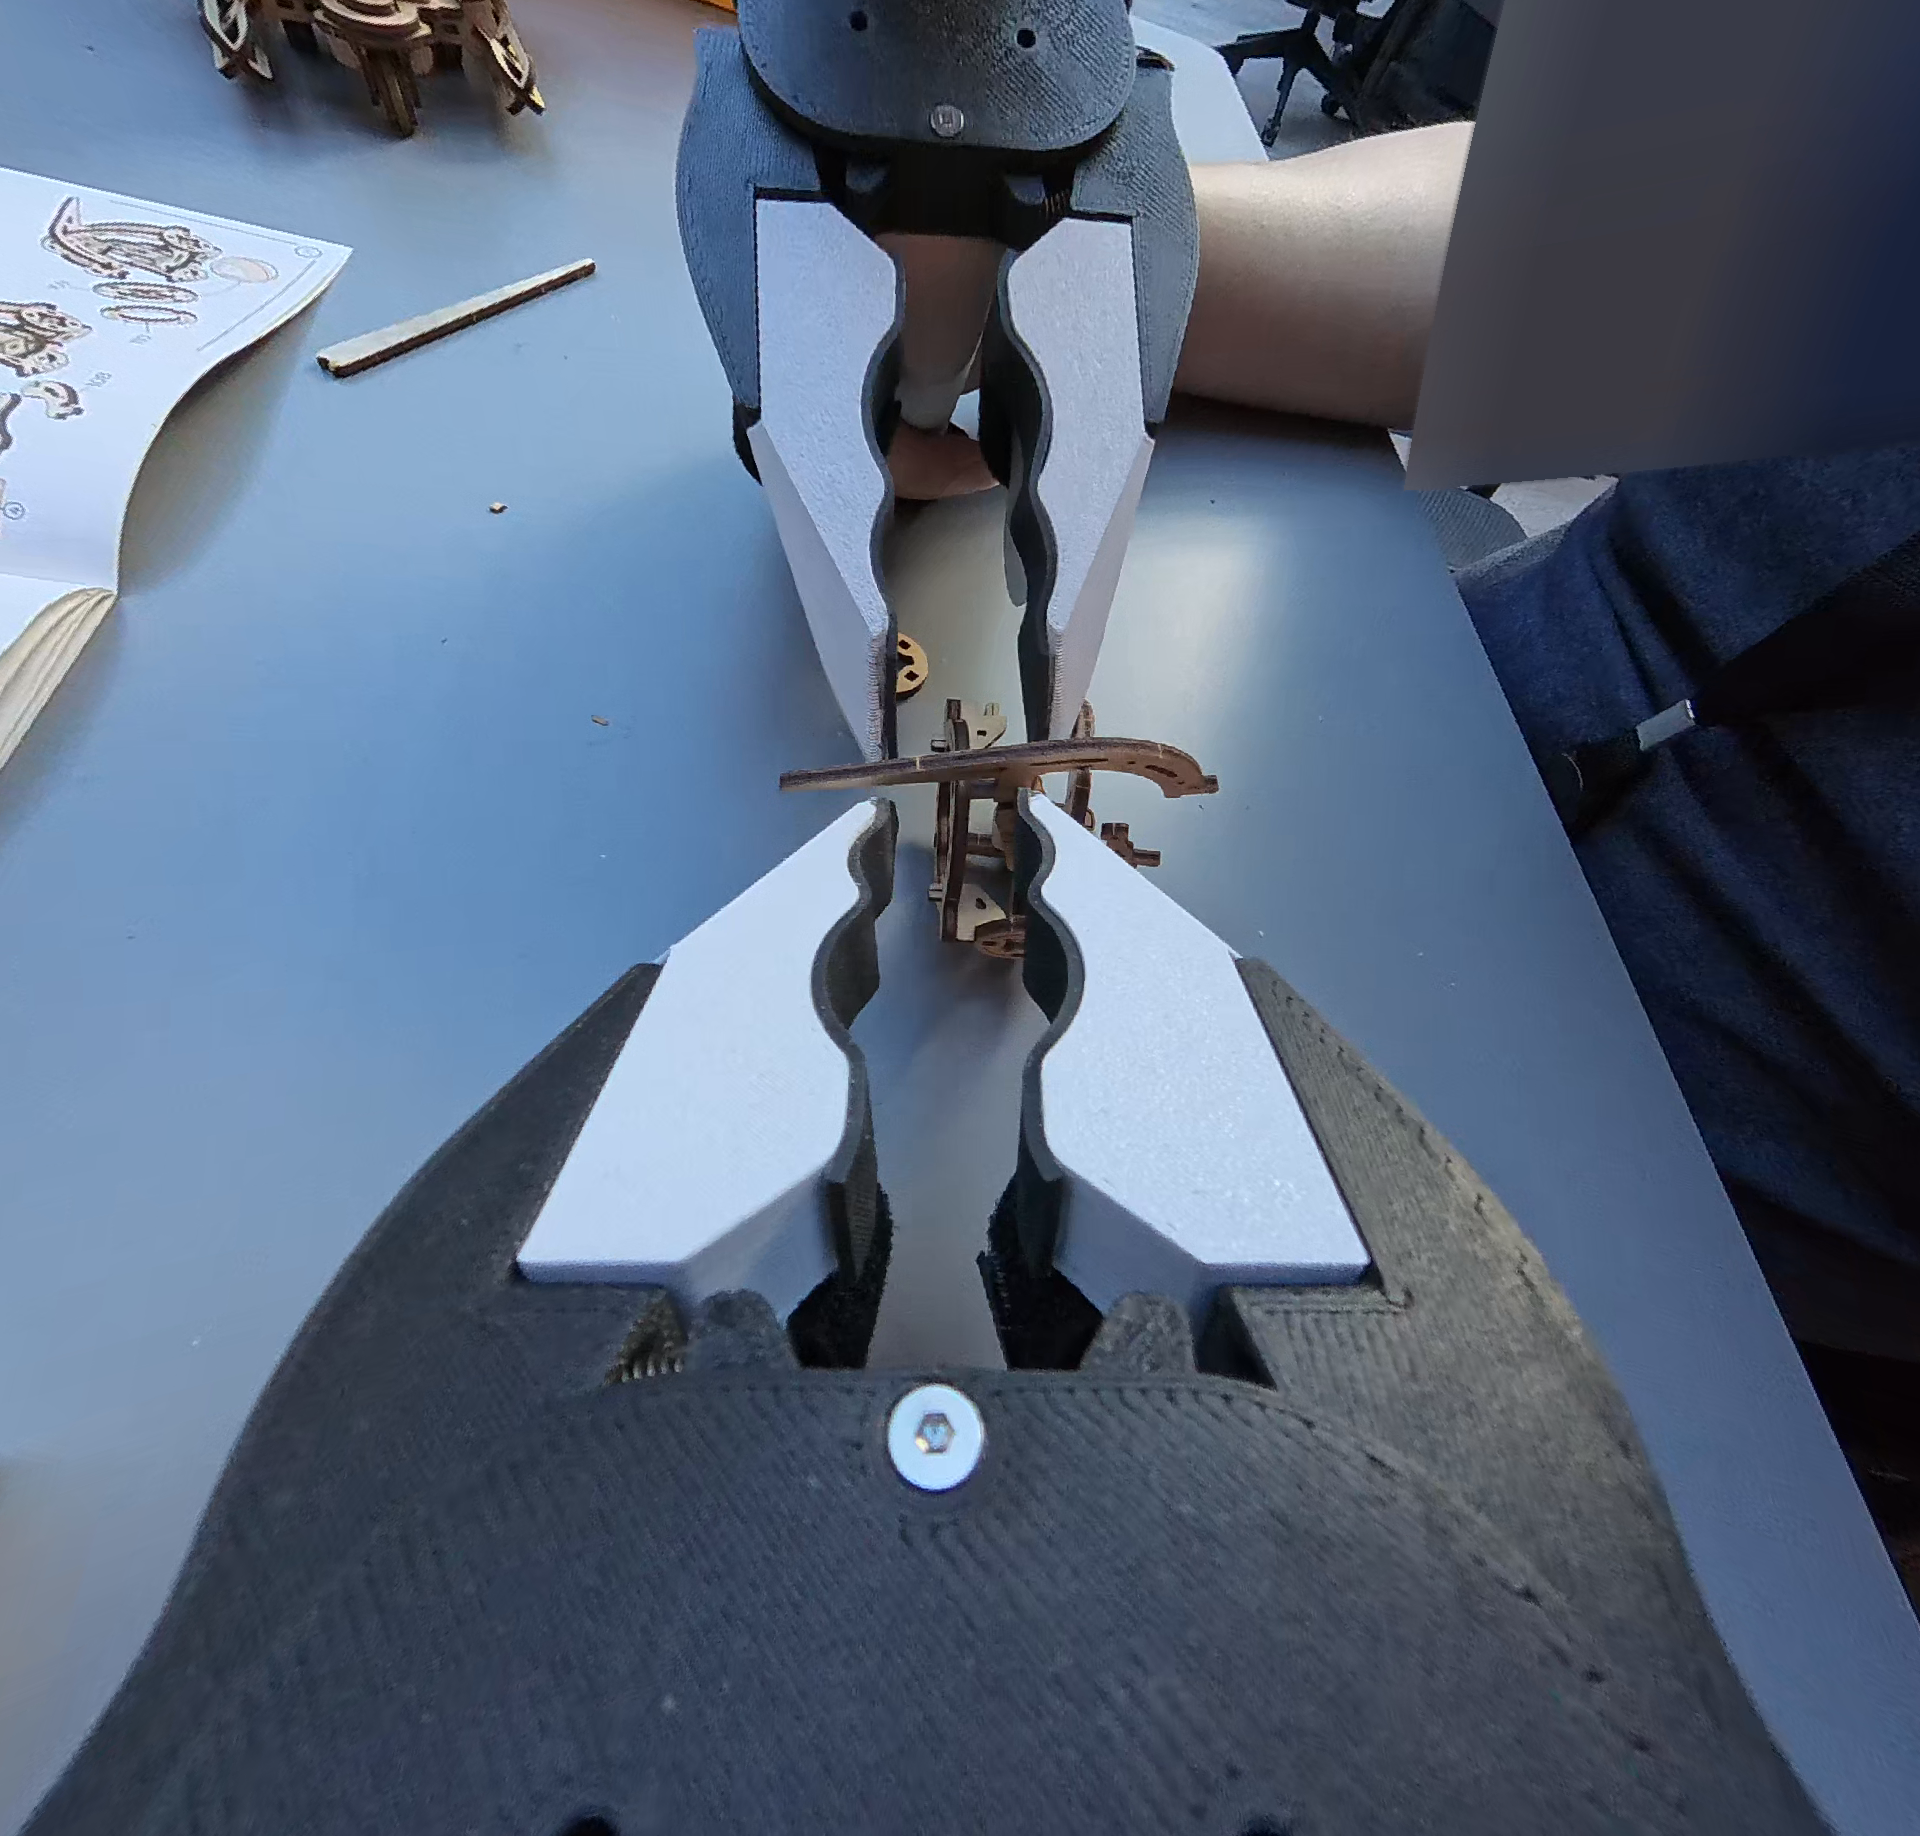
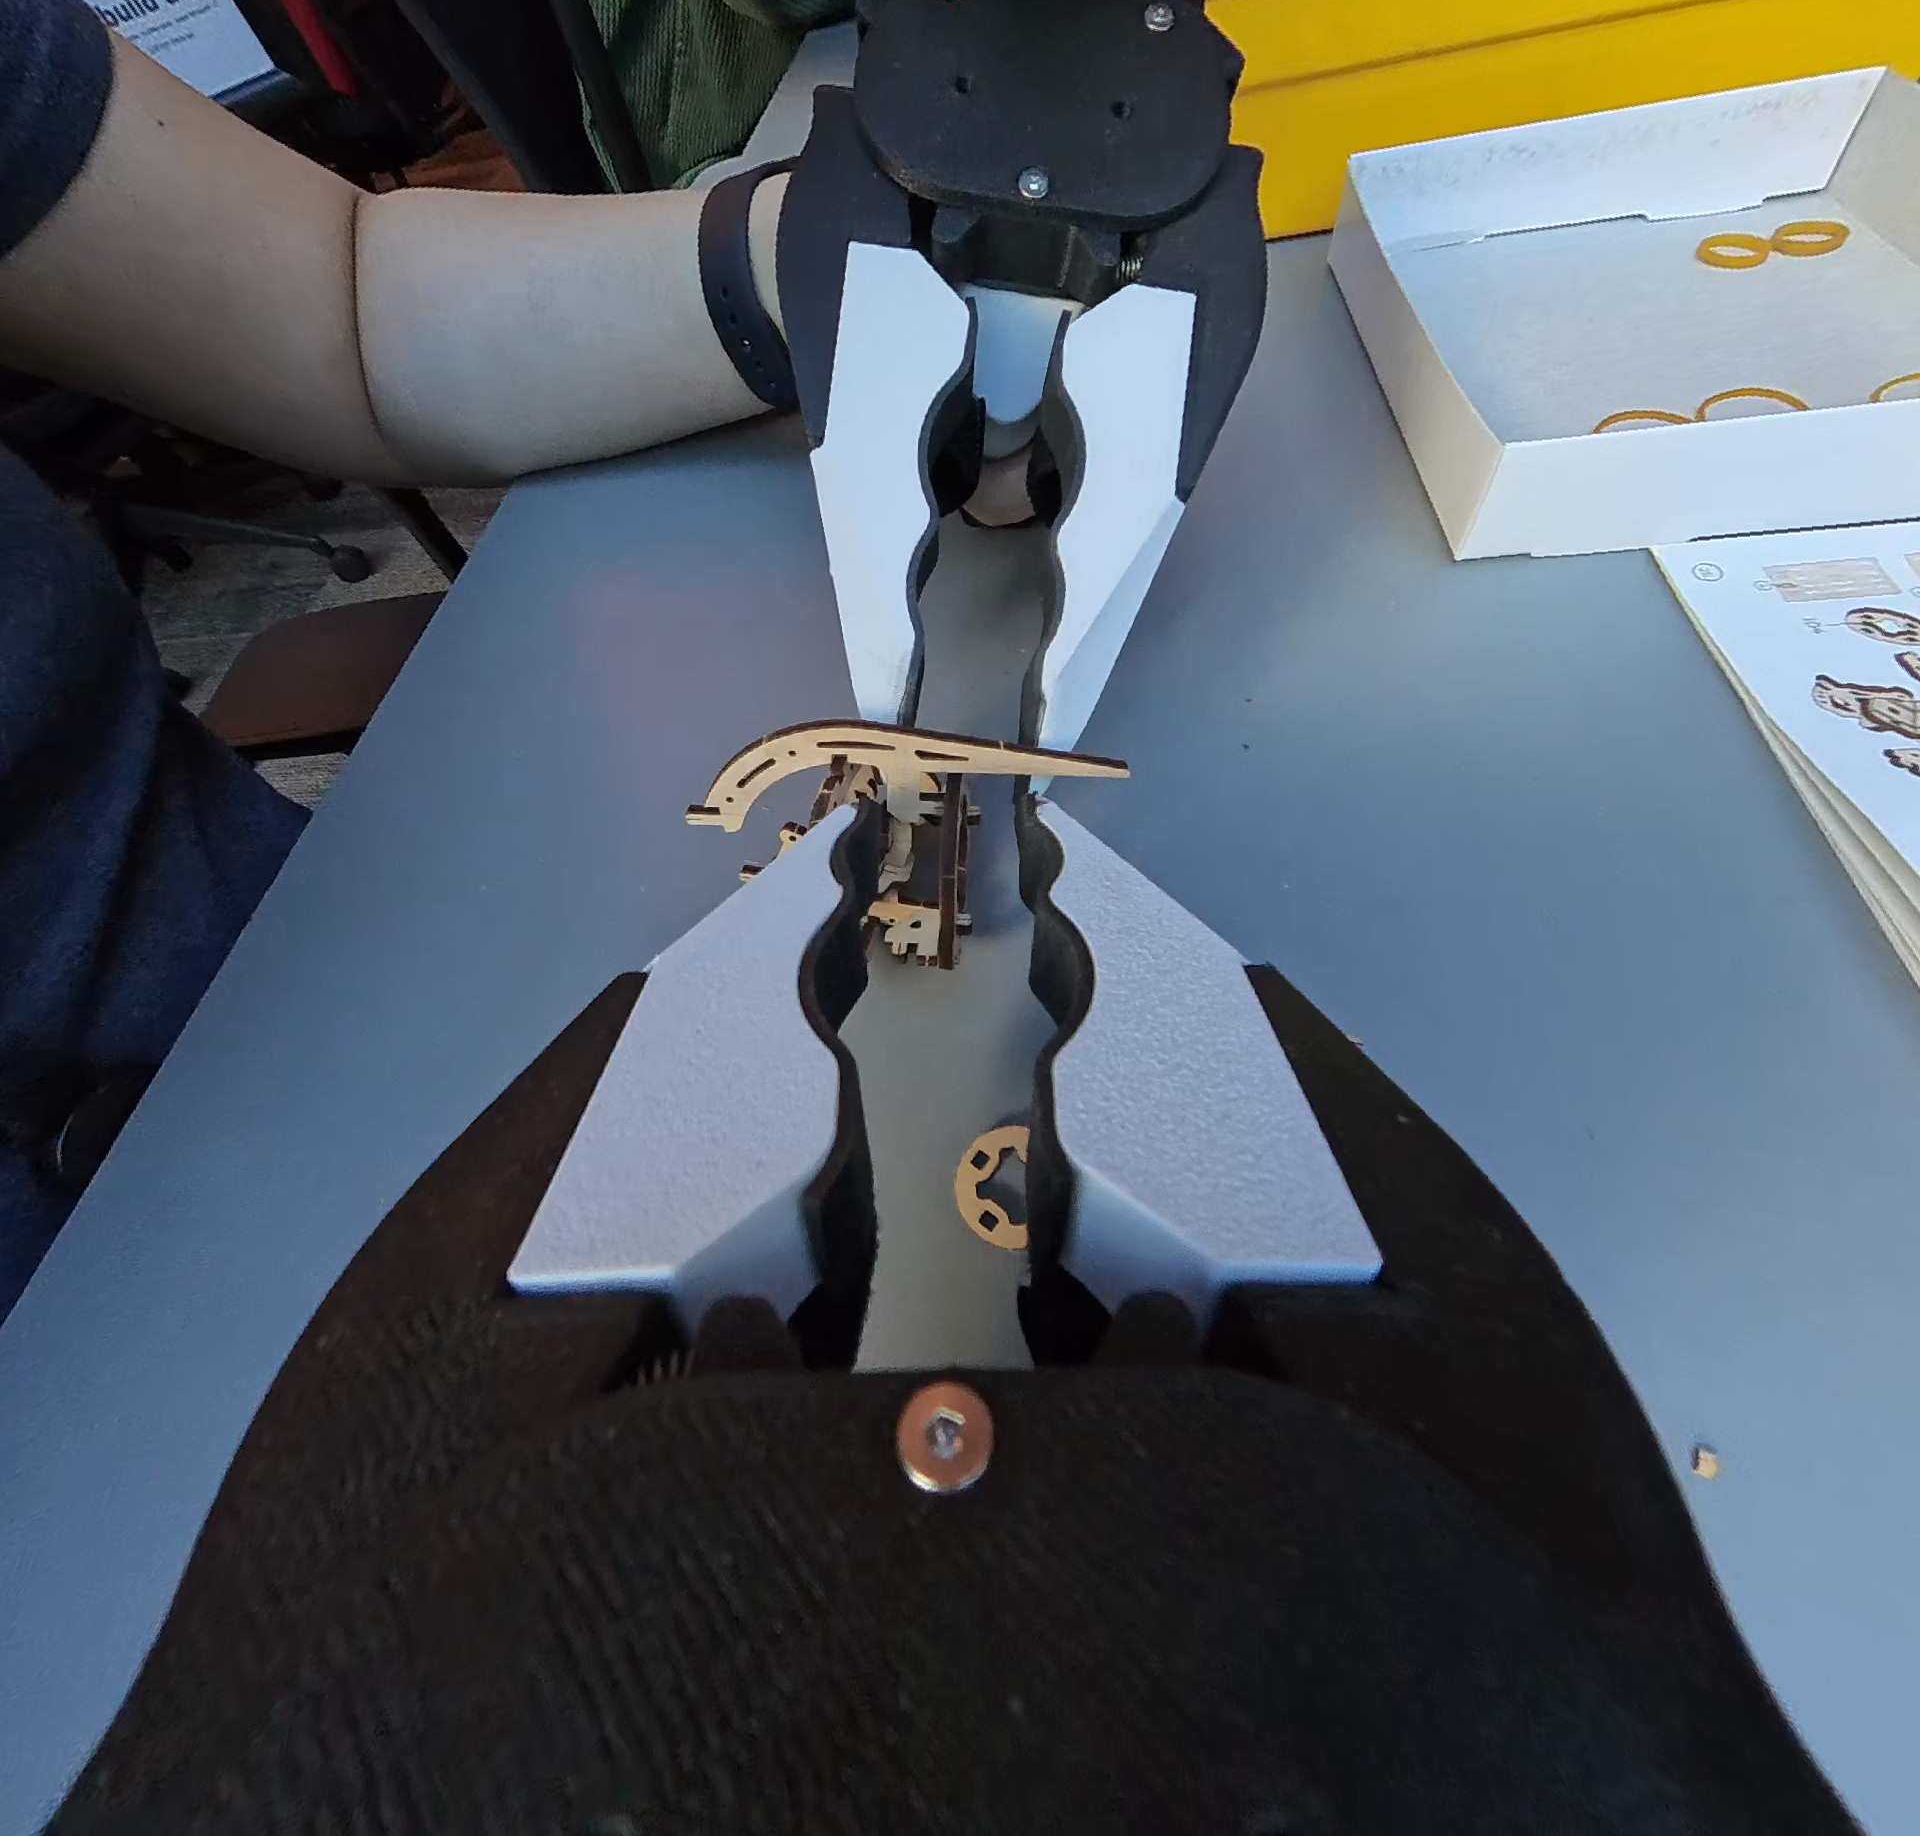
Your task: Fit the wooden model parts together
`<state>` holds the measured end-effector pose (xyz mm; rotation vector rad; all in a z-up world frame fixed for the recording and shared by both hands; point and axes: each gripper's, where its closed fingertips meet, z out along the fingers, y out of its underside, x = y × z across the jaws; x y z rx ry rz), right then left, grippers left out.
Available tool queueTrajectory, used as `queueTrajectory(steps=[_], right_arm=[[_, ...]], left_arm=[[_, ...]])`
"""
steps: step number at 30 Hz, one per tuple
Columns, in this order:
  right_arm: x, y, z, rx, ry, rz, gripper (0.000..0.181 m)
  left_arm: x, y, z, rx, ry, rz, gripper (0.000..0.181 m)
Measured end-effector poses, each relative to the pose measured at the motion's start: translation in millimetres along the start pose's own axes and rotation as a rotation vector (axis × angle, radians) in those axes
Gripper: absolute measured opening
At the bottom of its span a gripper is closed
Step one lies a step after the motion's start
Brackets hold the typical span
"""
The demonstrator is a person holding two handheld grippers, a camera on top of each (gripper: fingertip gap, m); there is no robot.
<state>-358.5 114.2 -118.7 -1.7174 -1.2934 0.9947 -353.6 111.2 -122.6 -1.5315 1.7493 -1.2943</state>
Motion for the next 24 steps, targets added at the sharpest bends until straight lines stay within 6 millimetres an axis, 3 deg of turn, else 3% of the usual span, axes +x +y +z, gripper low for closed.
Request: queueTrajectory(steps=[24], right_arm=[[-0.1, 1.2, 5.7, -0.024, -0.009, 0.003, 0.026]], left_arm=[[3.5, 1.6, 1.7, -0.012, 0.02, -0.004, 0.013]])
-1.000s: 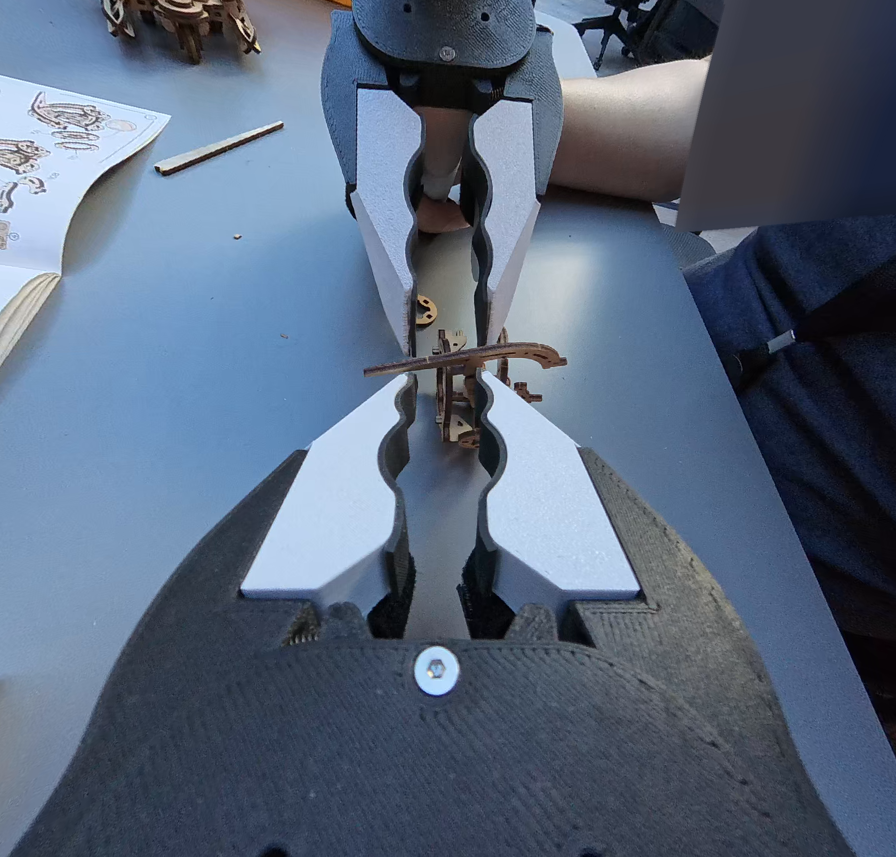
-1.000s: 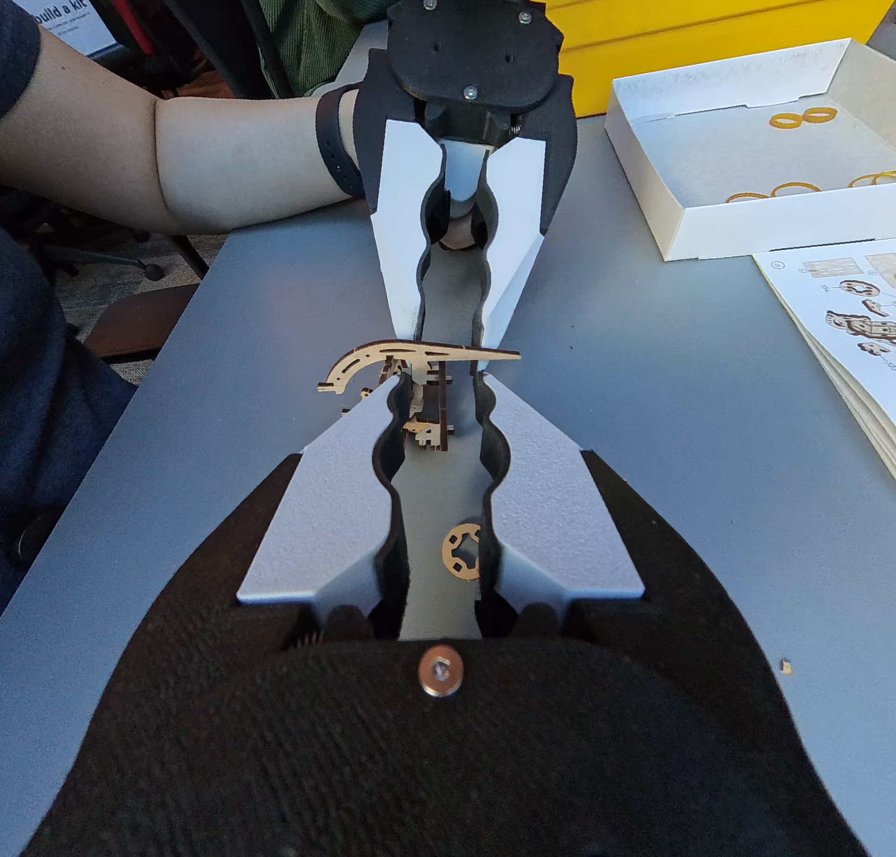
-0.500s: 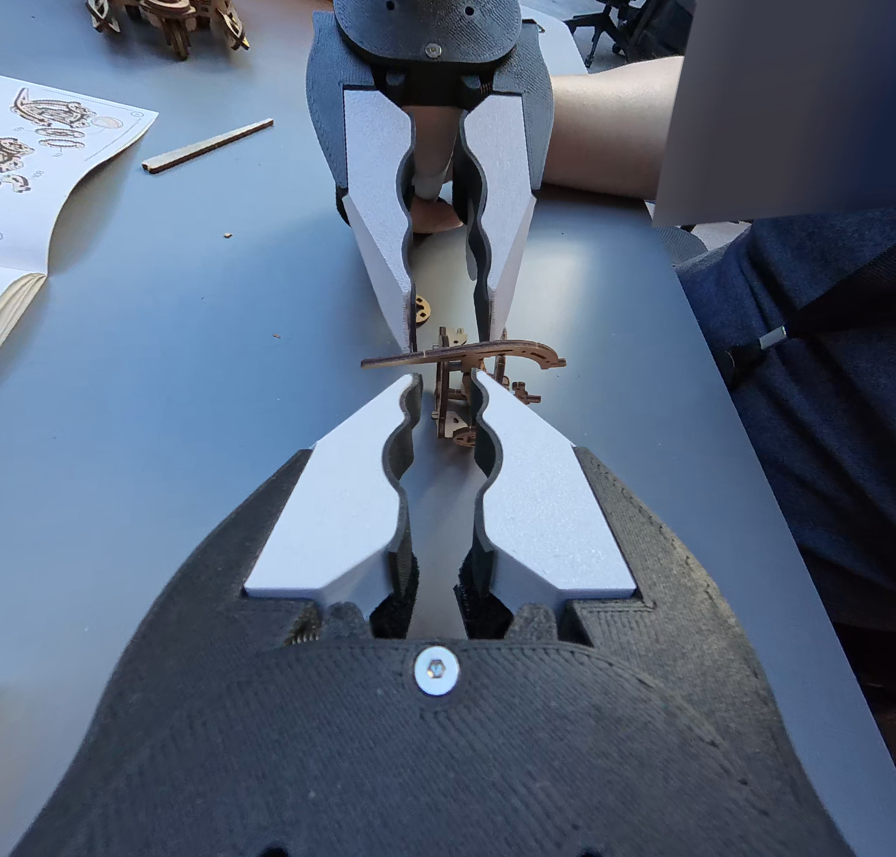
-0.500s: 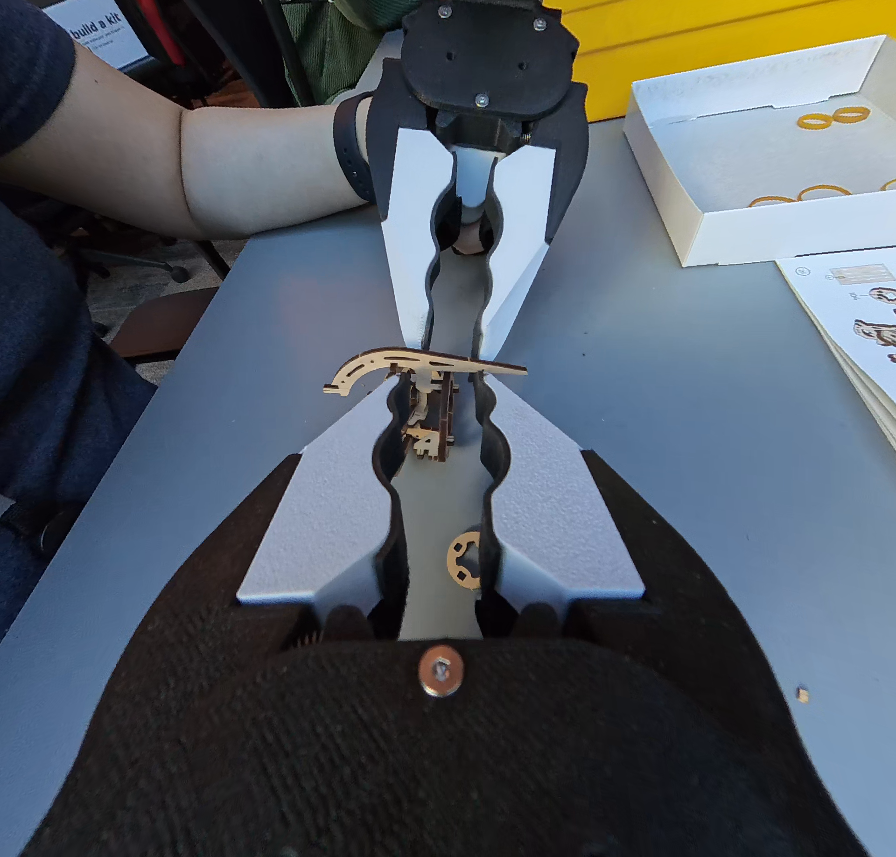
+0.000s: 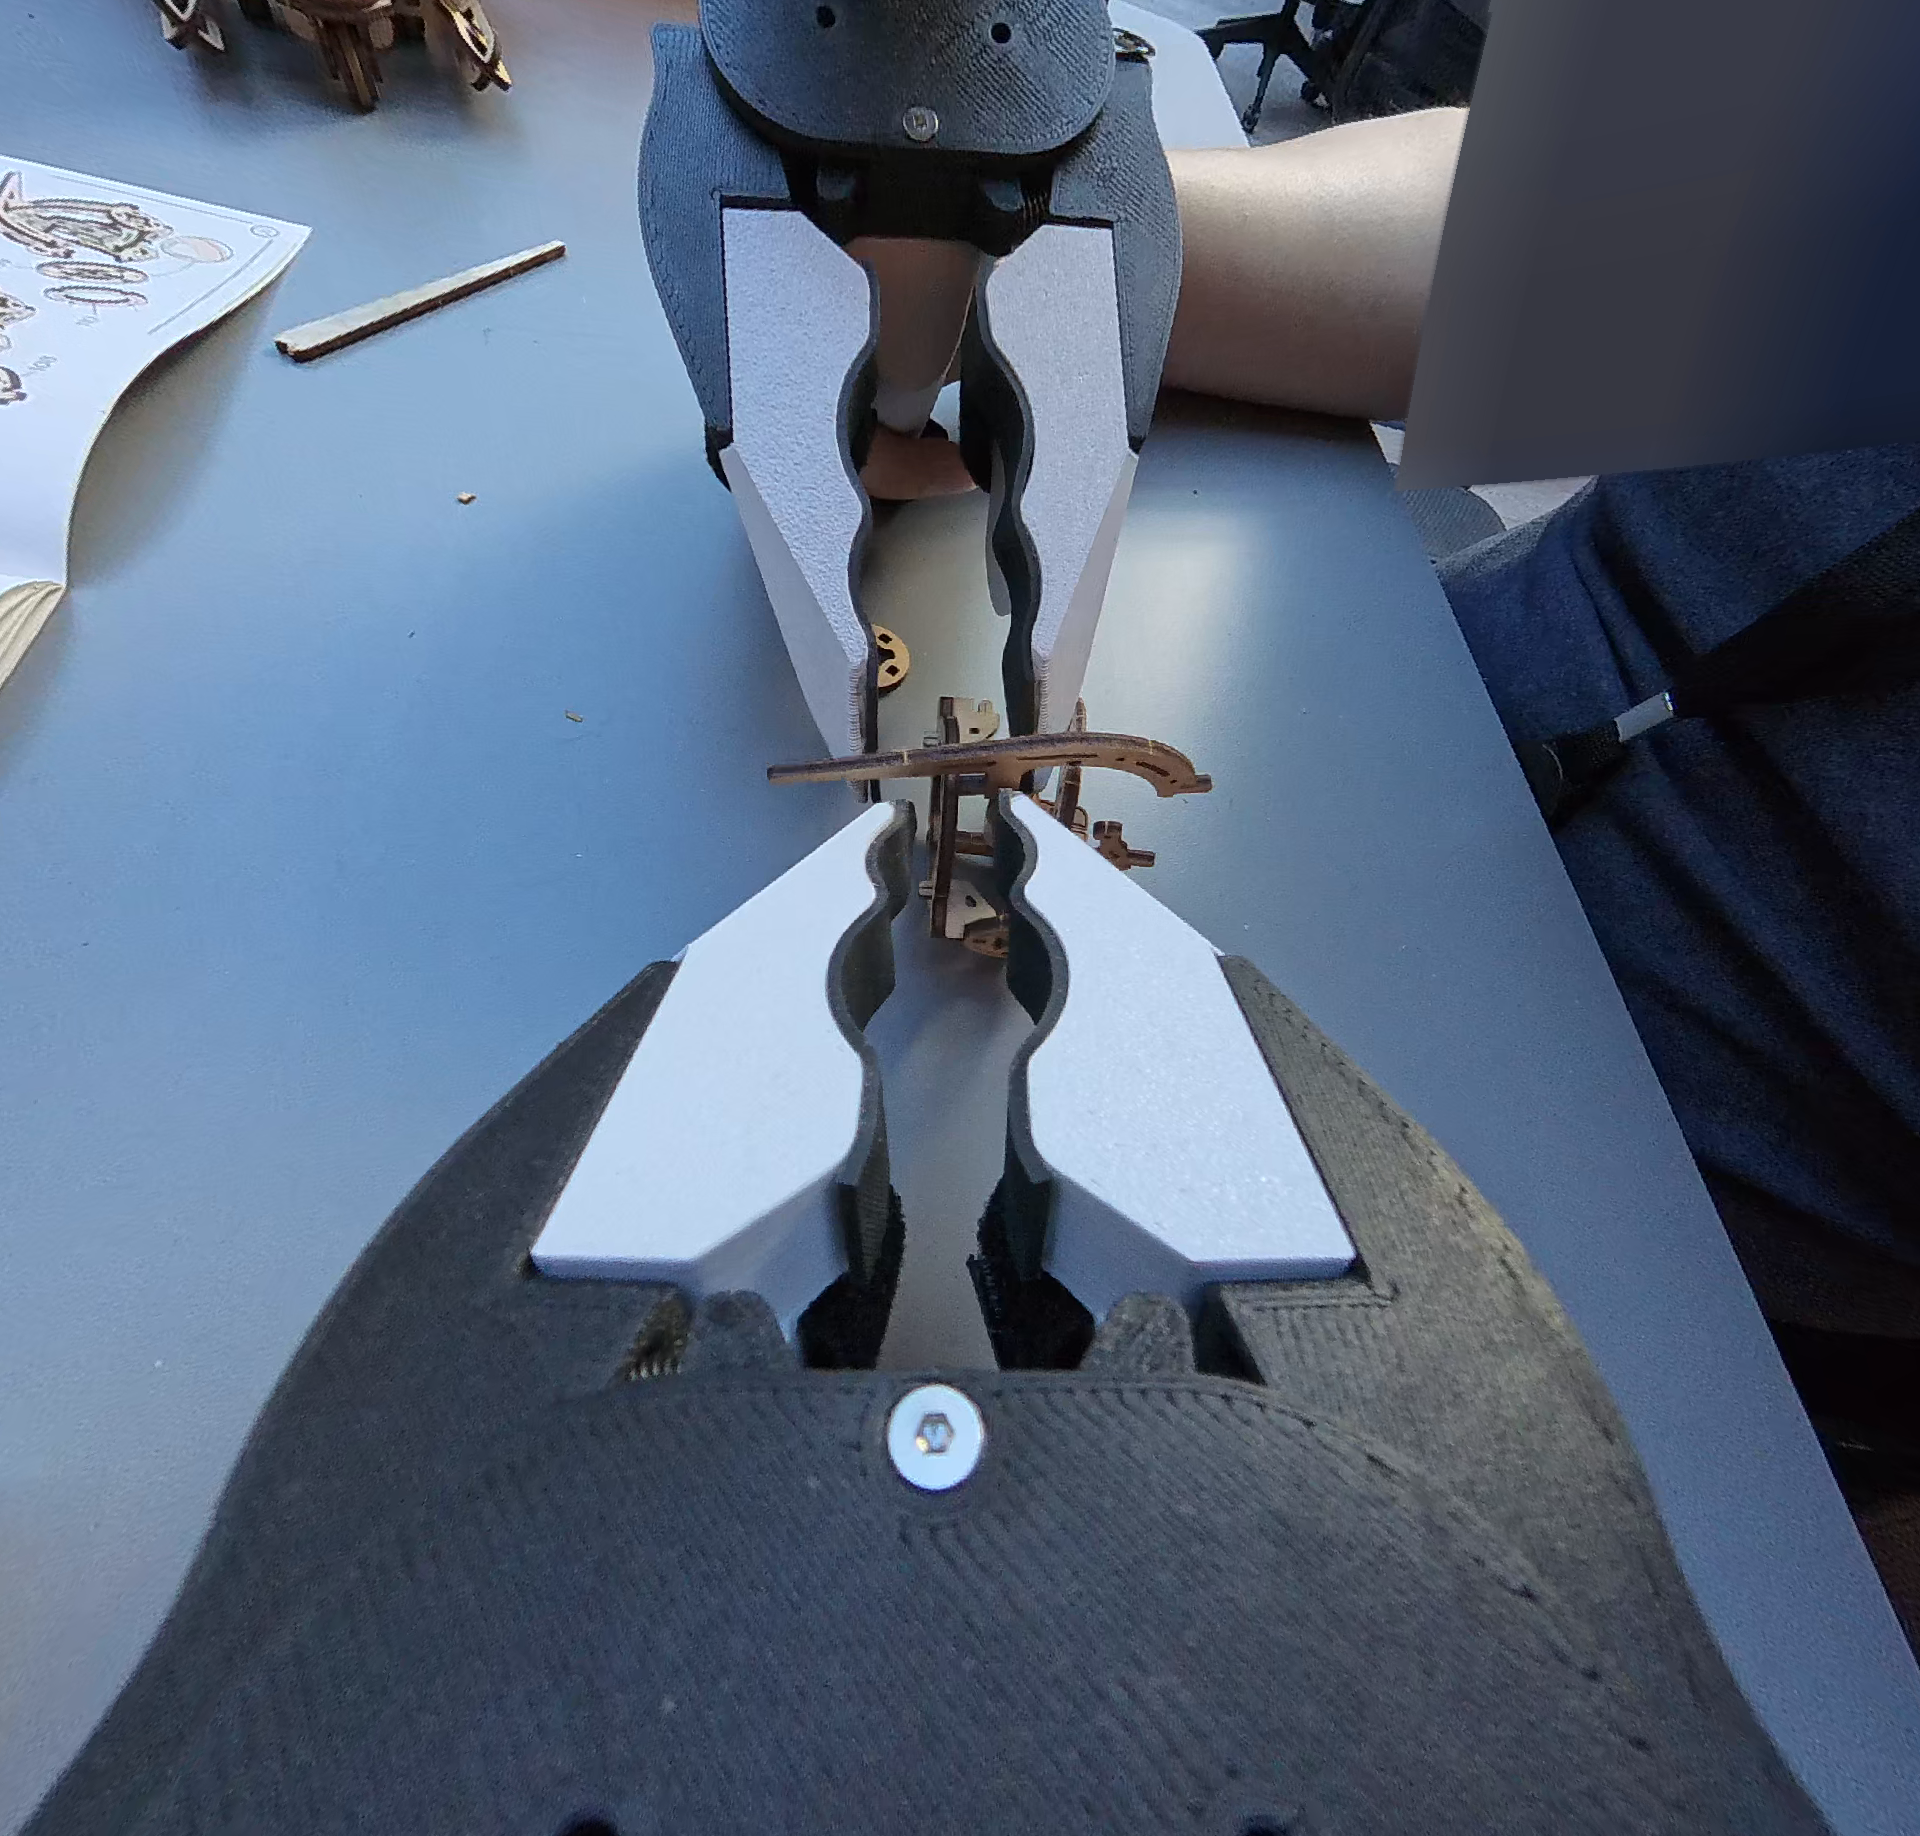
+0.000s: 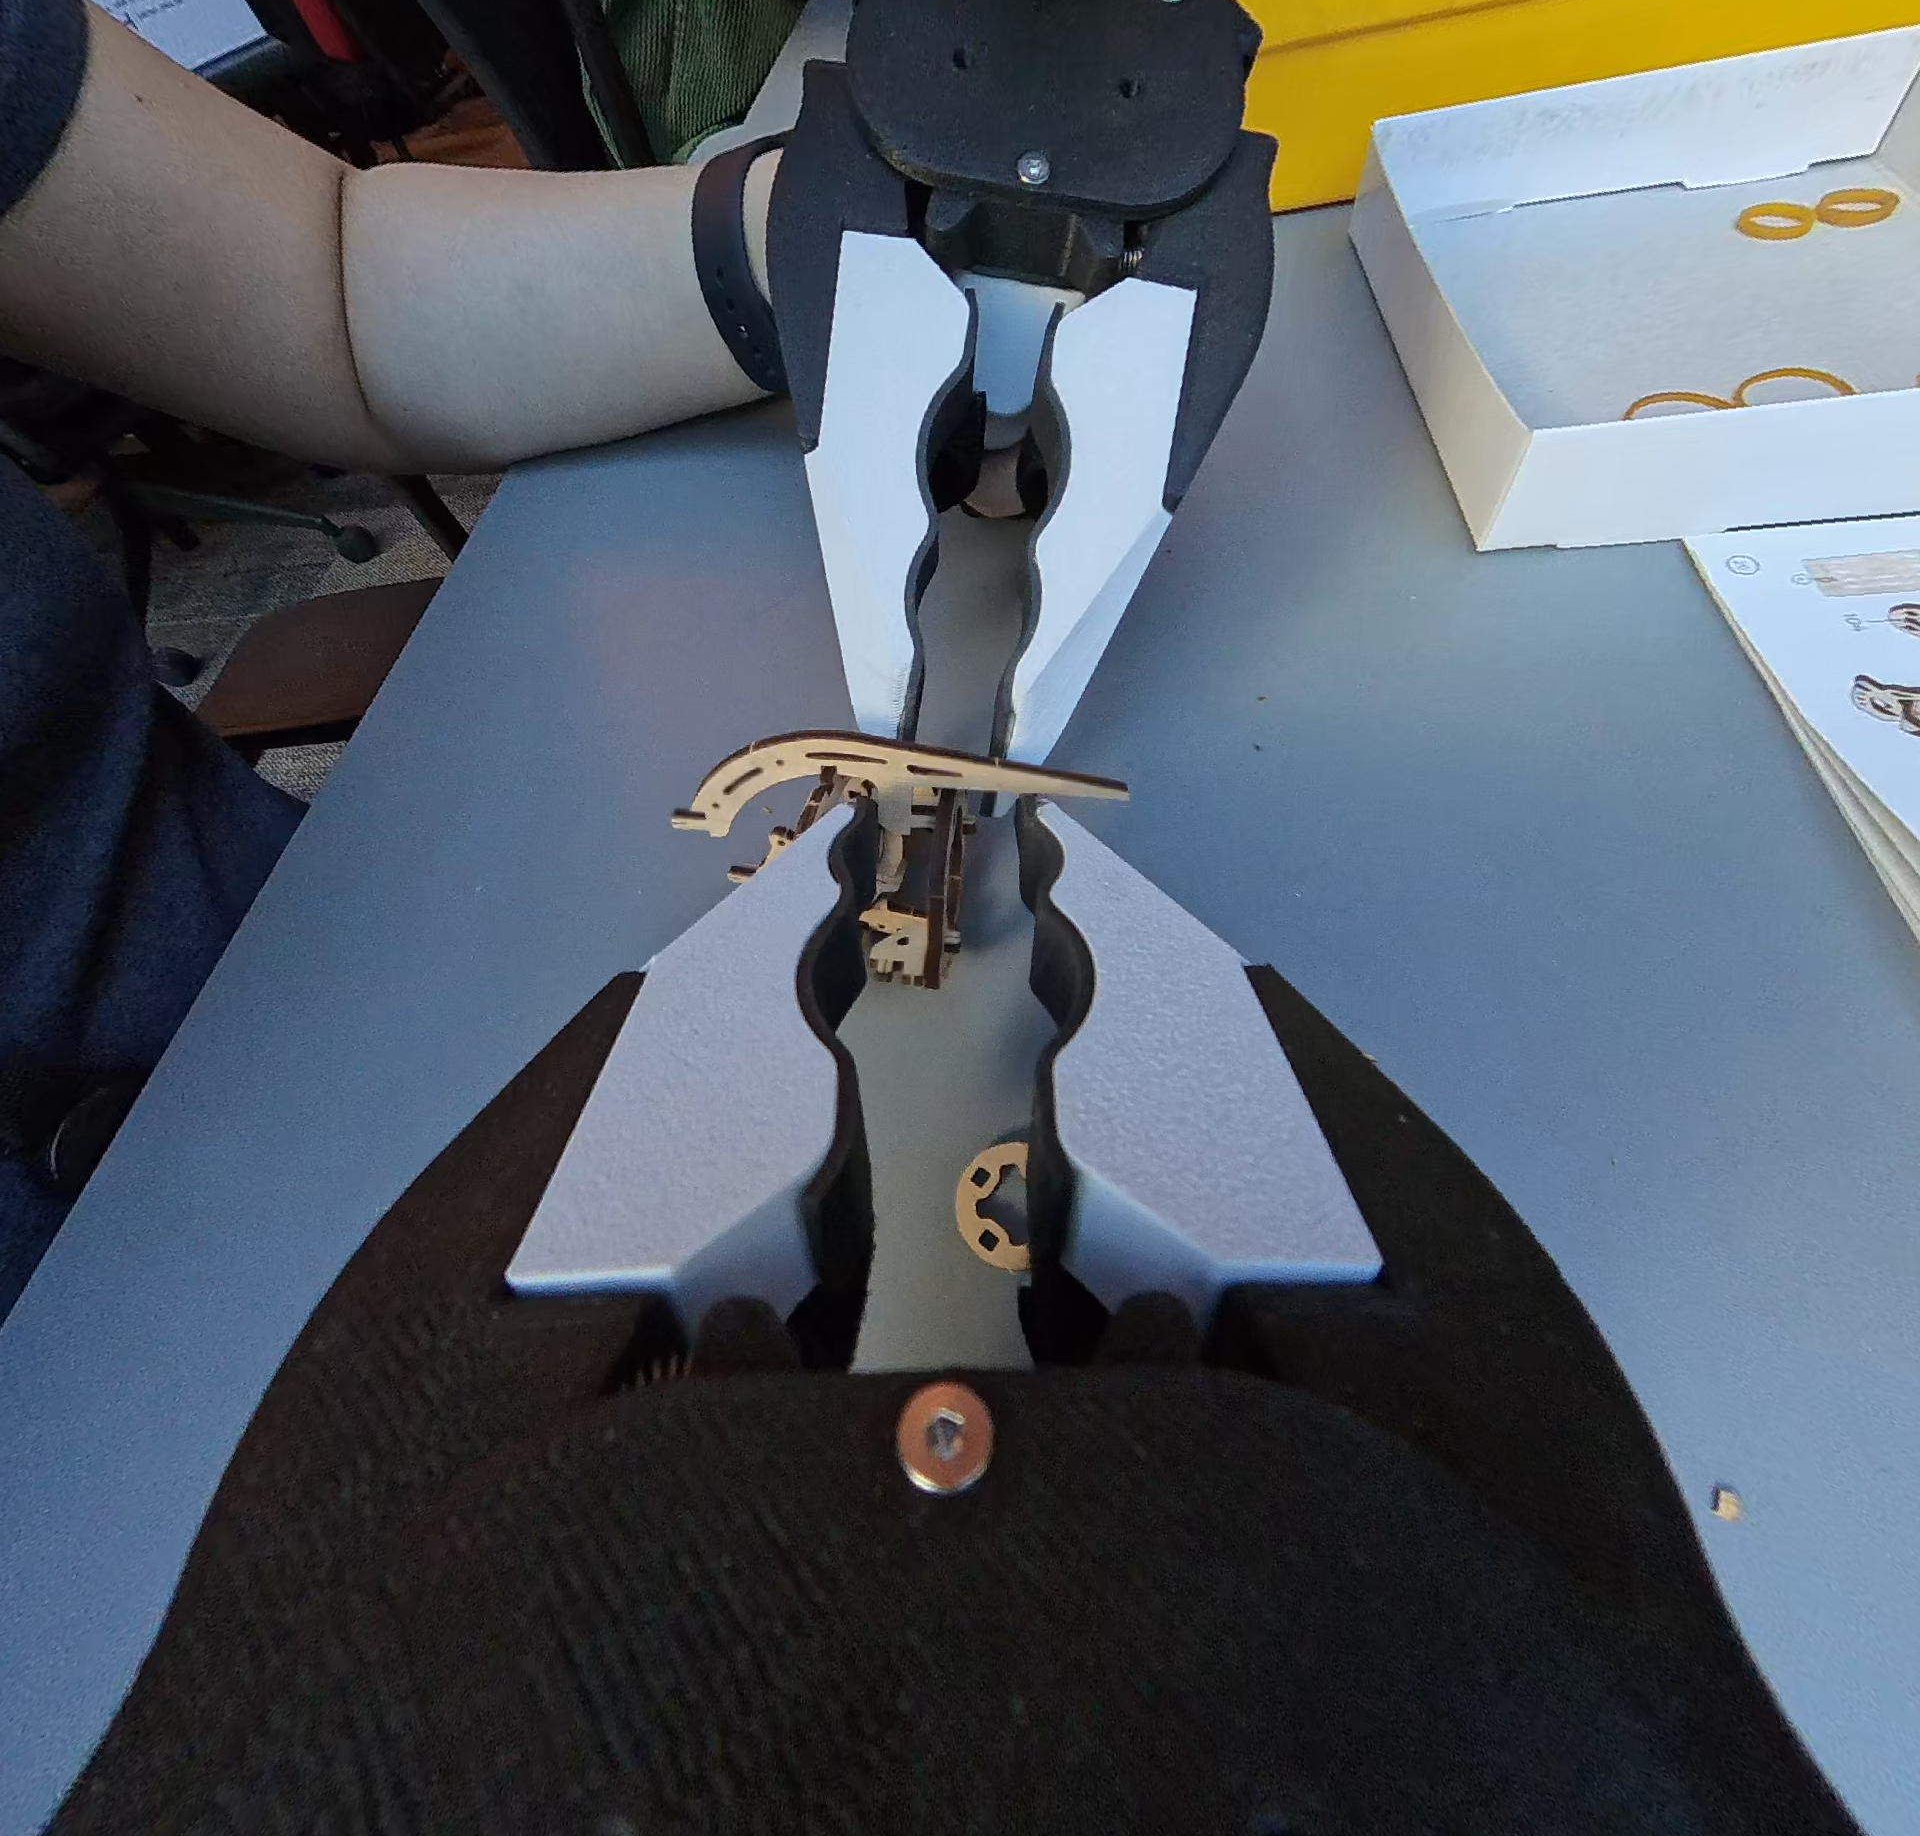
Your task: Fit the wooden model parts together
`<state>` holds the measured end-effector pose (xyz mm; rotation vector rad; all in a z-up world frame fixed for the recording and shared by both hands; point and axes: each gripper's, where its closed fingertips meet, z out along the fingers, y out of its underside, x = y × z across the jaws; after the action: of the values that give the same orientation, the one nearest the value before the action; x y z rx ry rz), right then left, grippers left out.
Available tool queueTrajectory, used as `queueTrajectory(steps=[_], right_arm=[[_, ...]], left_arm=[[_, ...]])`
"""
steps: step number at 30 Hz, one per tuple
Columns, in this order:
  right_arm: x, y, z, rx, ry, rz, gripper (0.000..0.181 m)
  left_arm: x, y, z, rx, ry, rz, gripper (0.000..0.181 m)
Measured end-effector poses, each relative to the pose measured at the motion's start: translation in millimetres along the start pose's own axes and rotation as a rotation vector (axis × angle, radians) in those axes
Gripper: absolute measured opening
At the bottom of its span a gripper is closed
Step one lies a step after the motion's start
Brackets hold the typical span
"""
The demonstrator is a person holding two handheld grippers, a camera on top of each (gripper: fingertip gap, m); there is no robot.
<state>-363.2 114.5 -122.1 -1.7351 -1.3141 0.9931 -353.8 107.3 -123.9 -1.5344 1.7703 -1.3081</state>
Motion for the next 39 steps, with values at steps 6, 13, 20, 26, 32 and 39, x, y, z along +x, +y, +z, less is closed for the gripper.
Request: queueTrajectory(steps=[6, 13, 20, 26, 32, 39], right_arm=[[-1.0, -0.2, 0.6, -0.001, -0.003, -0.005, 0.022], [-2.6, -0.2, 0.7, -0.001, -0.014, -0.003, 0.018], [-4.9, -0.3, 0.9, 0.0, -0.029, 0.0, 0.013], [-4.4, -0.5, 1.4, -0.001, -0.027, 0.01, 0.013], [-4.4, -0.6, 1.9, -0.005, -0.022, 0.013, 0.013], [-3.3, -0.6, 1.9, -0.008, -0.017, 0.029, 0.013]], left_arm=[[0.8, 0.8, 0.6, -0.006, 0.002, 0.002, 0.01], [2.2, 1.1, 0.1, -0.005, 0.016, -0.01, 0.009], [4.5, -2.8, -5.2, 0.035, 0.06, -0.063, 0.013], [3.6, -2.1, -4.4, 0.028, 0.06, -0.084, 0.014], [2.4, -1.0, -2.4, 0.02, 0.044, -0.096, 0.014], [0.9, -0.2, -2.6, 0.018, 0.038, -0.125, 0.011]])
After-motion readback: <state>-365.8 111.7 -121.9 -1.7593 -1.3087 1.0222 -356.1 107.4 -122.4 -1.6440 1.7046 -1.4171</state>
